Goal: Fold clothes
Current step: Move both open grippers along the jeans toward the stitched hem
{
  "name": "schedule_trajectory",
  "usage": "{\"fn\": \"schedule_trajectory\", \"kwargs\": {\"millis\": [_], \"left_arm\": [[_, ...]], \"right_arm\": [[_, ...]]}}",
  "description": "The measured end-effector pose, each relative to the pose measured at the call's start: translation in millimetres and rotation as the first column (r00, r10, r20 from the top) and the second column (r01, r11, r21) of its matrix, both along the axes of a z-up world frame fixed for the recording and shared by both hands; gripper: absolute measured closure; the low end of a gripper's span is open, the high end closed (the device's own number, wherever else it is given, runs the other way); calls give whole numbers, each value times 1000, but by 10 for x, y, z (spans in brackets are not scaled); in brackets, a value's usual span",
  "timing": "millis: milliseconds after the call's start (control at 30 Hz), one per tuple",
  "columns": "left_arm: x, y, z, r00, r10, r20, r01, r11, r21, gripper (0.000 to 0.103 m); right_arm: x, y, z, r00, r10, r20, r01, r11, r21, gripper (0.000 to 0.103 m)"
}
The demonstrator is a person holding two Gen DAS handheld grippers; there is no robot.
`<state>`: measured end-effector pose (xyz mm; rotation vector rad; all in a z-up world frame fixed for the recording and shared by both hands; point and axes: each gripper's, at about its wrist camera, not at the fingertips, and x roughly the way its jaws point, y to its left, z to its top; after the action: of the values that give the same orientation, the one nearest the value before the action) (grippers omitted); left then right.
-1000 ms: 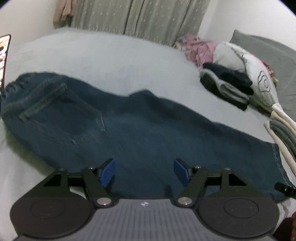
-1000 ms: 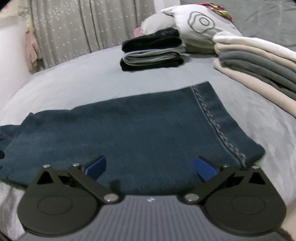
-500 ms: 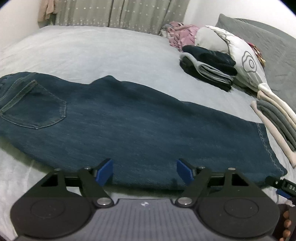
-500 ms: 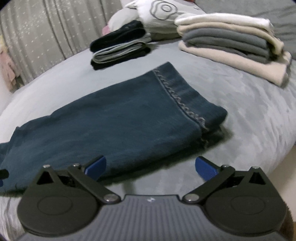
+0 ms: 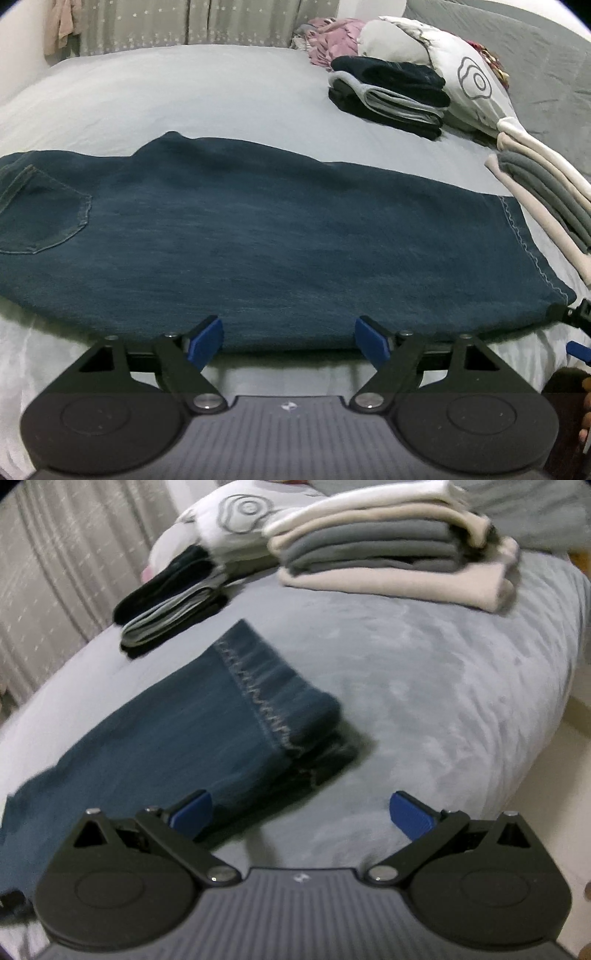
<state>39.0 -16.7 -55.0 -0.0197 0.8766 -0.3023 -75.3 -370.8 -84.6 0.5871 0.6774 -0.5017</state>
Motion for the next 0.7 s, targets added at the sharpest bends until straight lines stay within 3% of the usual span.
{"fn": "schedule_trajectory", "kwargs": {"millis": [267, 567, 700], "left_arm": [[3, -74, -20, 1000, -13, 0, 13, 1000, 7, 23], [6, -82, -24, 1000, -11, -4, 11, 1000, -3, 22], [7, -76, -22, 1000, -17, -2, 17, 1000, -4, 22]], "right_arm": [[0, -109, -20, 992, -97, 80, 92, 993, 73, 0], [130, 38, 22, 990, -92, 103, 97, 994, -43, 4], [239, 68, -54, 988, -91, 121, 95, 995, -28, 4]]}}
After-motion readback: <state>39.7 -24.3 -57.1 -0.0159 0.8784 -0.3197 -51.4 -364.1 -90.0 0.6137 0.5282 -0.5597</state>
